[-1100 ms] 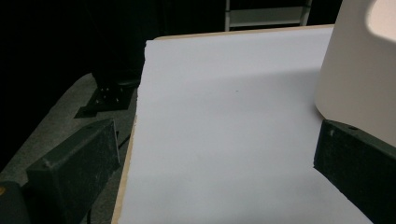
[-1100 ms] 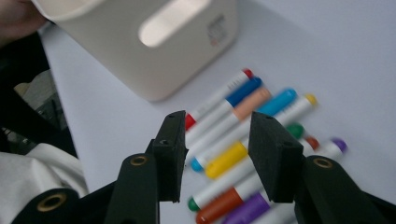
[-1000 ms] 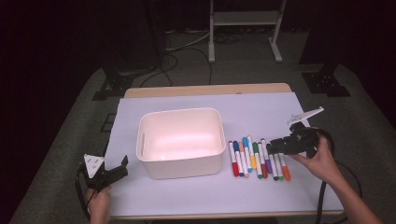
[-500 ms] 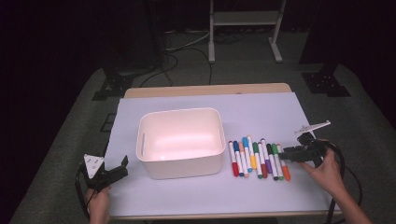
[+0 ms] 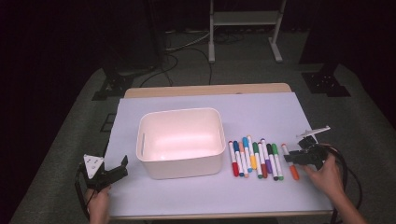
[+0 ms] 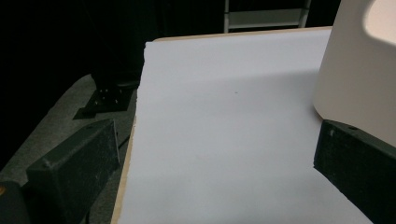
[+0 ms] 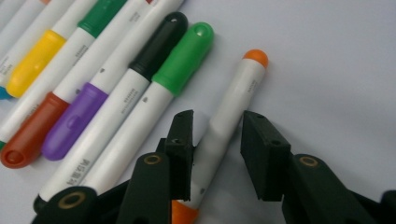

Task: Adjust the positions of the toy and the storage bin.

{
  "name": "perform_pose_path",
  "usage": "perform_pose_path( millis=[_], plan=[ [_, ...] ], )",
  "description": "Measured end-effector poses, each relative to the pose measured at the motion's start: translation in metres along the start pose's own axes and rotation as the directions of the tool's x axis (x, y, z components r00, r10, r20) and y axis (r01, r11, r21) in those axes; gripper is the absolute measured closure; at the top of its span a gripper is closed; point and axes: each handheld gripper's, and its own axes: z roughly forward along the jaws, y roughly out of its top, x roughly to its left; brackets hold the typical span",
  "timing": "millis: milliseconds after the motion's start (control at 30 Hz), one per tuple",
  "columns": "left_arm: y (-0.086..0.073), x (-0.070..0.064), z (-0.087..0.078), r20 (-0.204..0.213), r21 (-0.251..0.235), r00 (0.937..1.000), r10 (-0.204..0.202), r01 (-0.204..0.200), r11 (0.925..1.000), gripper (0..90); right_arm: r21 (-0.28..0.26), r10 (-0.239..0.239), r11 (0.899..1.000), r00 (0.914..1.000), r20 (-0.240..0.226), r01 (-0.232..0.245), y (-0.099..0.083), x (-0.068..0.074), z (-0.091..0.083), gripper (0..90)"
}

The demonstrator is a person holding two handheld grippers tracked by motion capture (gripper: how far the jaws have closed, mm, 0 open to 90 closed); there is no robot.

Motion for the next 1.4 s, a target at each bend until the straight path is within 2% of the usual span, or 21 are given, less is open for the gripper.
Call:
perform_pose_path(
  millis=[233,467,533,667,767,900,1067,1267,1400],
  plan=[
    [0.0,0.0,0.0,-0.001,0.0,1.0,0.0,0.0,1.0,0.0,-0.005,0.017,1.0,0.9993,0.033,-0.017,-0.005,-0.005,-0.003,74.9],
    [0.0,0.0,0.0,-0.001,0.002,1.0,-0.002,0.002,1.0,0.0,0.0,0.036,0.999,0.9992,-0.017,-0.036,-0.005,-0.009,-0.007,75.5],
    [0.0,0.0,0.0,-0.001,0.006,1.0,-0.002,0.002,1.0,0.0,-0.002,0.026,1.0,0.9994,-0.022,-0.026,-0.005,-0.007,-0.011,75.5],
    [0.0,0.0,0.0,-0.004,0.006,1.0,-0.002,0.002,1.0,0.0,-0.038,0.003,0.999,0.9971,-0.076,-0.006,-0.002,0.001,-0.022,75.5],
    [0.0,0.0,0.001,-0.002,0.008,1.0,-0.003,0.003,1.0,0.0,-0.064,-0.019,0.998,0.992,-0.125,0.011,0.003,0.01,-0.033,75.5],
    [0.0,0.001,0.001,-0.002,0.009,1.0,-0.002,0.002,1.0,0.0,-0.1,-0.061,0.994,0.979,-0.194,0.042,0.015,0.027,-0.046,75.5],
    [0.0,0.0,0.0,-0.002,0.002,1.0,0.0,0.0,1.0,0.0,-0.136,-0.128,0.986,0.9552,-0.267,0.094,0.034,0.051,-0.062,75.5],
    [0.0,0.001,0.001,-0.002,0.007,1.0,-0.004,0.004,1.0,0.0,-0.174,-0.206,0.973,0.9155,-0.346,0.152,0.06,0.081,-0.077,75.5],
    [0.0,0.0,0.001,-0.001,0.008,1.0,-0.002,0.002,1.0,0.0,-0.181,-0.25,0.964,0.8952,-0.369,0.194,0.076,0.099,-0.086,75.5]
  ],
)
